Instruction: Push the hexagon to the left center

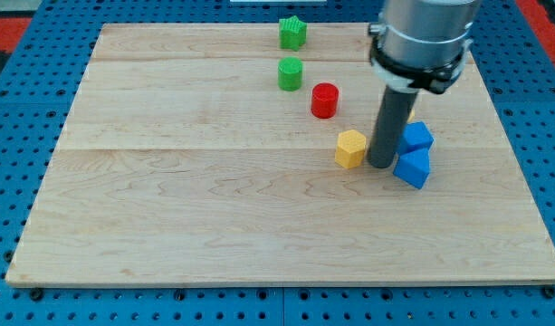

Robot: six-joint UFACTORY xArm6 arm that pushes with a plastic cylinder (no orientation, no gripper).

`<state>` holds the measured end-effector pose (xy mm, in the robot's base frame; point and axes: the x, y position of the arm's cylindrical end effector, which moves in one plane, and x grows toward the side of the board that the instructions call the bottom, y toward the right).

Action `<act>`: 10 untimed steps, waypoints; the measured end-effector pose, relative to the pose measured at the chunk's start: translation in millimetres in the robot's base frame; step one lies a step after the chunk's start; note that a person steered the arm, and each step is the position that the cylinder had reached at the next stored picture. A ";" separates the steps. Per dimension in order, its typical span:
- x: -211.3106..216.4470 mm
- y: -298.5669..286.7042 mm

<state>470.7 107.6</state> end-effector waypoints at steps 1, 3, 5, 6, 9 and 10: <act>0.3 -33.7; -19.8 -15.5; -23.5 -68.3; -33.9 -78.2; -90.5 -121.5; -105.4 -139.3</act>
<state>365.4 -31.8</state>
